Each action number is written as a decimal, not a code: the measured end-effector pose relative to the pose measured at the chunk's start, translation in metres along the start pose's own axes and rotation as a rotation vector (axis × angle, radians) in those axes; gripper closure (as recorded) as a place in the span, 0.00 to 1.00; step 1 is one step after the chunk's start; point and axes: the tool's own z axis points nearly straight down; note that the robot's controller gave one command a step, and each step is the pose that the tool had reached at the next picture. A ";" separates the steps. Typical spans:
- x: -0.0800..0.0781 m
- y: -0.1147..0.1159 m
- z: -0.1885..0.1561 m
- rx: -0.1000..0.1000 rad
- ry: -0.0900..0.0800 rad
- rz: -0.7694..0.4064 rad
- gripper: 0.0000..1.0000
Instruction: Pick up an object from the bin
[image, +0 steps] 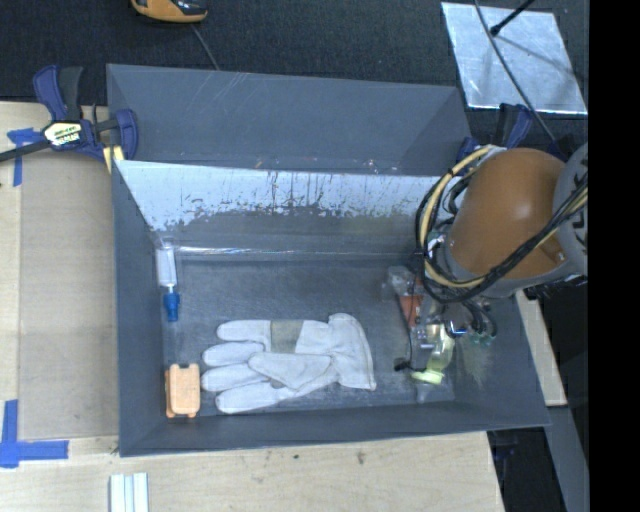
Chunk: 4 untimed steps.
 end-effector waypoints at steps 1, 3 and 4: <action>-0.002 0.000 -0.005 0.001 -0.009 -0.001 0.00; -0.014 0.029 -0.006 0.001 -0.007 -0.178 0.00; -0.020 0.046 -0.008 0.000 -0.011 -0.296 0.00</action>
Offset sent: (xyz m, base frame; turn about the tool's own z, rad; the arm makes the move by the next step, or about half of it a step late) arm 0.0063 0.0311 -0.0343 -0.0715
